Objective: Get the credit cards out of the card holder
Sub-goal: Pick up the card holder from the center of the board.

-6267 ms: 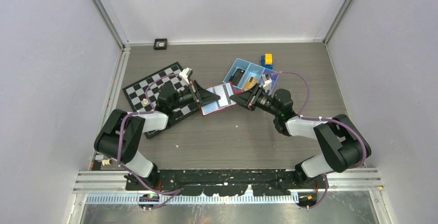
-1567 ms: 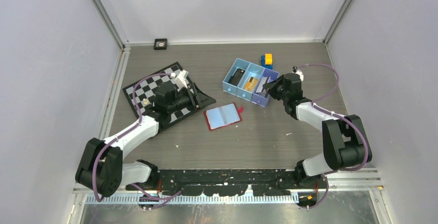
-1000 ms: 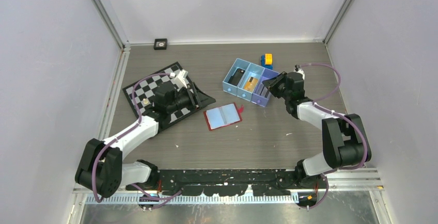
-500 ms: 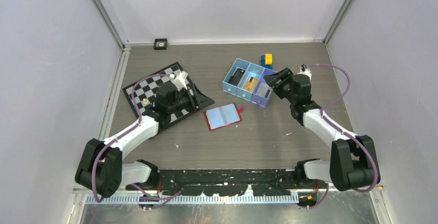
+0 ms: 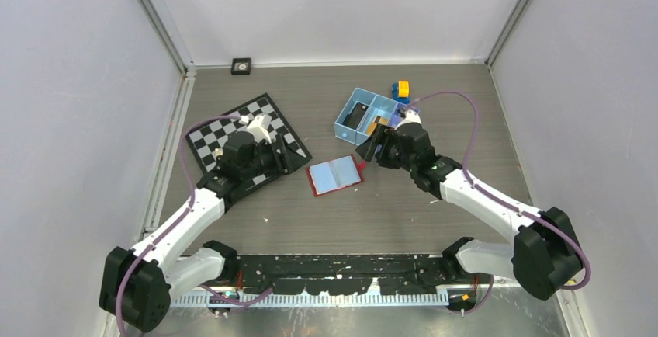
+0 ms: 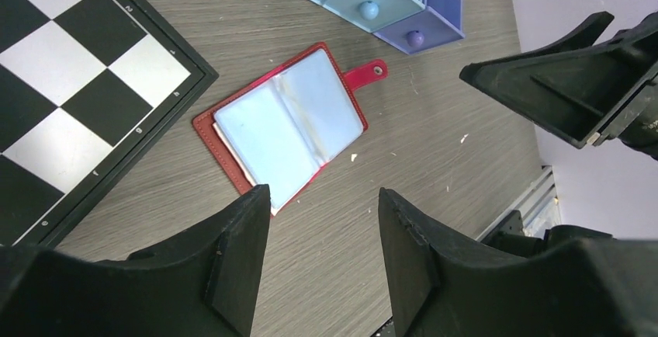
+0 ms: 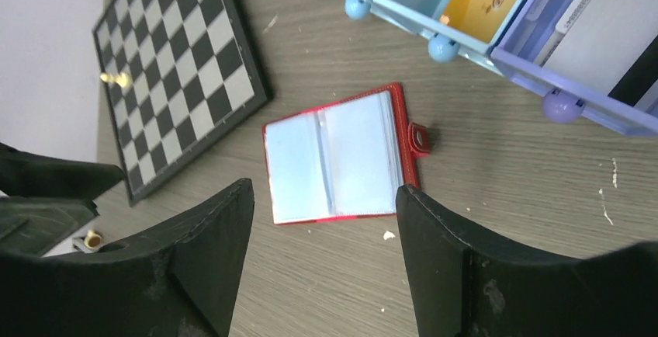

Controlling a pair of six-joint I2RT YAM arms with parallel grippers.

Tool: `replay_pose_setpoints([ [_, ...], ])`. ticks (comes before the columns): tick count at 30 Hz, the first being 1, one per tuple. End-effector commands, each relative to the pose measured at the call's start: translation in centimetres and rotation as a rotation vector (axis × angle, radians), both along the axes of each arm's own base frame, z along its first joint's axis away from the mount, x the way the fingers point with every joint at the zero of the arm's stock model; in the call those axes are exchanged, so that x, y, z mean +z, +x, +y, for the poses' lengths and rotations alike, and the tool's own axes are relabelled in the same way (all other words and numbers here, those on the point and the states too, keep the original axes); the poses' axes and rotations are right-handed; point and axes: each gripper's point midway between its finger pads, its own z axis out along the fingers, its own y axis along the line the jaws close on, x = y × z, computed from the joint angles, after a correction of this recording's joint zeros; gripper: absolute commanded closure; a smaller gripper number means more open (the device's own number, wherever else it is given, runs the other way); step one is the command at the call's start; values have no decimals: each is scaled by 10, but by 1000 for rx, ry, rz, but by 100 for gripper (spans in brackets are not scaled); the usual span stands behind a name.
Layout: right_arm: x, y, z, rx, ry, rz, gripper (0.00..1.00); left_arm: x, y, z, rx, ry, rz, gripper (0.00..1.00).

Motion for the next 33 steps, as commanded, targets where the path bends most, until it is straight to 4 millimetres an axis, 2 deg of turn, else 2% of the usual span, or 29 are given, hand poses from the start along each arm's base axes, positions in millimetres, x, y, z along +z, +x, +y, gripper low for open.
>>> replay_pose_setpoints([
  [1, -12, -1, 1, 34, -120, -2, 27, -13, -2, 5, -2, 45, -12, 46],
  [8, -44, -24, 18, 140, -201, 50, 26, -32, -7, 1, -14, 27, 32, 48],
  [20, -58, -28, 36, 206, -293, 72, 30, -28, -10, -7, -36, -32, 18, 47],
  [33, -74, -32, 51, 269, -321, 126, 42, -46, -8, -15, -56, -53, 84, 48],
])
